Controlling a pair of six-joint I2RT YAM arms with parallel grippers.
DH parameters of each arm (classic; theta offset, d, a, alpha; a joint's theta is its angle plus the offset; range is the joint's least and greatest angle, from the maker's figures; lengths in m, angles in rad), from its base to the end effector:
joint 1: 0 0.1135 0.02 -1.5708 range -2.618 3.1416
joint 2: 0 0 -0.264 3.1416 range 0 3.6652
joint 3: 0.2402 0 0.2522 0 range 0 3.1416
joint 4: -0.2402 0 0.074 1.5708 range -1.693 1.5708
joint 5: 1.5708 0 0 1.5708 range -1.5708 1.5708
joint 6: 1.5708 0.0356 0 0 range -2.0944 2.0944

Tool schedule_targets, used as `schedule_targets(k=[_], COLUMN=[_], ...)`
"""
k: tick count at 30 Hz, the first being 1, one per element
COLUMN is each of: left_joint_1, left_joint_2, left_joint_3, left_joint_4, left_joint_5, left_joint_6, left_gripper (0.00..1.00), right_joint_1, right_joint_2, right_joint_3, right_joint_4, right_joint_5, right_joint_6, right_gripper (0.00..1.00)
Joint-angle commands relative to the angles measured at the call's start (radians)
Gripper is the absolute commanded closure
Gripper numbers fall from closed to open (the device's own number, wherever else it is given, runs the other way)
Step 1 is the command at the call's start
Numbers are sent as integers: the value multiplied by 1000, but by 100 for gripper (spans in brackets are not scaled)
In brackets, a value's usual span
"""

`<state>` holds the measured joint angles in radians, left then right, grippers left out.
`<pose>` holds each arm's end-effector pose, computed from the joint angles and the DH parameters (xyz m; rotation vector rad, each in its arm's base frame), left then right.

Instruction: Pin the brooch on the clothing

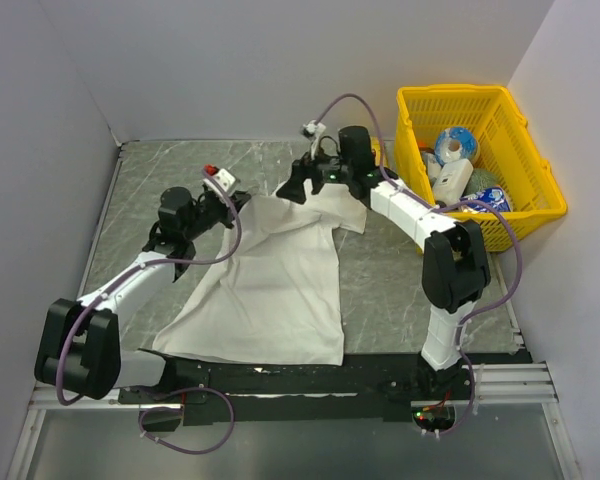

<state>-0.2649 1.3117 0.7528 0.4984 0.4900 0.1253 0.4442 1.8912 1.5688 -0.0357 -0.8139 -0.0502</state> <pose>0.2823 -0.0940 0.2833 0.6814 1.5006 -0.5054 0.3922 0.2153 0.3089 -0.9975 1.6730 1.0421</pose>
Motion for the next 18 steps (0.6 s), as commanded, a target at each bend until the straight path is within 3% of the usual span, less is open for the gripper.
schedule_targets(k=[1,6,11,15,18], left_joint_1=[-71,-192,-342,-430,-467], left_joint_2=[0,53,124,155,155], left_joint_3=[57,43,34,43,56], left_joint_4=[-116,-170,-196,-251,-290], left_joint_5=[-252,-399,-479,-526,-557], left_joint_6=[36,39,45,51,60], left_gripper=[99,99,92,77,48], right_joint_1=[-53,-88,-94,-98,-98], right_joint_2=[-106,-139,-97,-54,-38], right_joint_3=[-75,-133,-9,66,86], right_joint_4=[129,142,-108,-226,-263], right_joint_5=[159,197,309,315,314], right_joint_6=[166,262,294,320,337], right_gripper=[0,0,0,0,0])
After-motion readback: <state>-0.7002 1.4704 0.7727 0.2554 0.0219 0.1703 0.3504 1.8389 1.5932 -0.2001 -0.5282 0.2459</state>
